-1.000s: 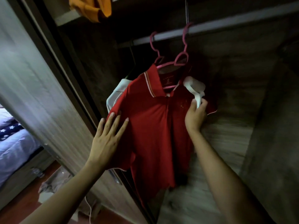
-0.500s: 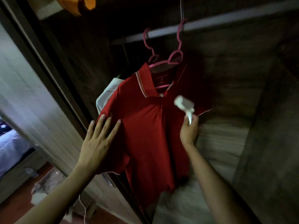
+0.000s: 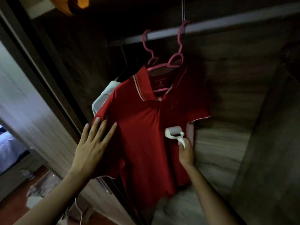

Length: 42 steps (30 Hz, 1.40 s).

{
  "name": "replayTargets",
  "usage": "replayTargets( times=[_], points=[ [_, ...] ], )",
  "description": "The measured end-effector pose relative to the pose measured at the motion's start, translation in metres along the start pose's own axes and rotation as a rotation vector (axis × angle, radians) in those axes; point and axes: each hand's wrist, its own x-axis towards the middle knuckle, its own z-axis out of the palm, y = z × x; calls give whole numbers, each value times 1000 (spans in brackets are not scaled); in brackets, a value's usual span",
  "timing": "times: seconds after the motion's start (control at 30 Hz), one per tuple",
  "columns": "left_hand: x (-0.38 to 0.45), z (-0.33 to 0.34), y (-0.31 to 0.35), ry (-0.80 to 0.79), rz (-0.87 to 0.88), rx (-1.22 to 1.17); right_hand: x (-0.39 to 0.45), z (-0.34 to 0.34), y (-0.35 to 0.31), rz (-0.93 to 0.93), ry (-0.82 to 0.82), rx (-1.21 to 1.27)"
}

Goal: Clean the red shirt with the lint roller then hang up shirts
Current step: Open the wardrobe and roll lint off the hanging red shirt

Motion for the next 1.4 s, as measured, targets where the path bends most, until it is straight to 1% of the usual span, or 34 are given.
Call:
replayTargets(
  times=[0.07, 0.17, 0.23, 0.3, 0.37, 0.47, 0.53, 0.57, 0.63, 0.73, 0.83, 0.9, 1.0, 1.1, 1.17, 1.23, 1.33, 1.4],
  points=[
    [1, 2, 1, -12, -7, -22, 8, -7, -12, -28, 80, 58],
    [2, 2, 3, -19, -25, -33, 36, -28, -60, -59, 262, 195],
    [3, 2, 4, -3, -25, -29, 52, -42, -91, -58, 337, 237],
    [4, 2, 5, 3, -32, -24, 64, -48, -102, -49, 380, 263],
    [3, 3, 4, -19, -21, -16, 67, -44, -88, -17, 352, 228],
    [4, 2, 3, -44, -21, -23, 53, -27, -29, 82, 195, 63],
    [3, 0, 2, 6, -1, -25, 30, -18, 7, 131, 106, -15],
    [3, 1, 0, 20, -2, -28, 20, -15, 16, 130, 109, -23],
    [4, 7, 0, -21, -13, -40, 5, -10, 11, 87, 176, 5],
    [4, 7, 3, 4, -12, -37, 9, -7, -30, -65, 252, 155],
    [6, 9, 4, 21, -9, -26, 15, 2, -58, -182, 267, 237],
    [5, 11, 4, 30, -12, -9, 6, 11, -51, -187, 253, 235],
    [4, 11, 3, 32, -13, -4, -19, 35, 2, -83, 177, 109],
    [4, 9, 0, 34, -1, 2, -55, 52, 69, 123, 3, -40],
    [4, 8, -2, 34, 0, 5, -72, 55, 94, 224, -86, -107],
    [3, 5, -4, 45, 4, 7, -73, 54, 93, 226, -65, -111],
    [1, 0, -3, 48, 14, 8, -53, 50, 59, 118, 97, -29],
    [0, -1, -1, 43, 22, 3, -38, 44, 38, 58, 157, 27]
  ],
)
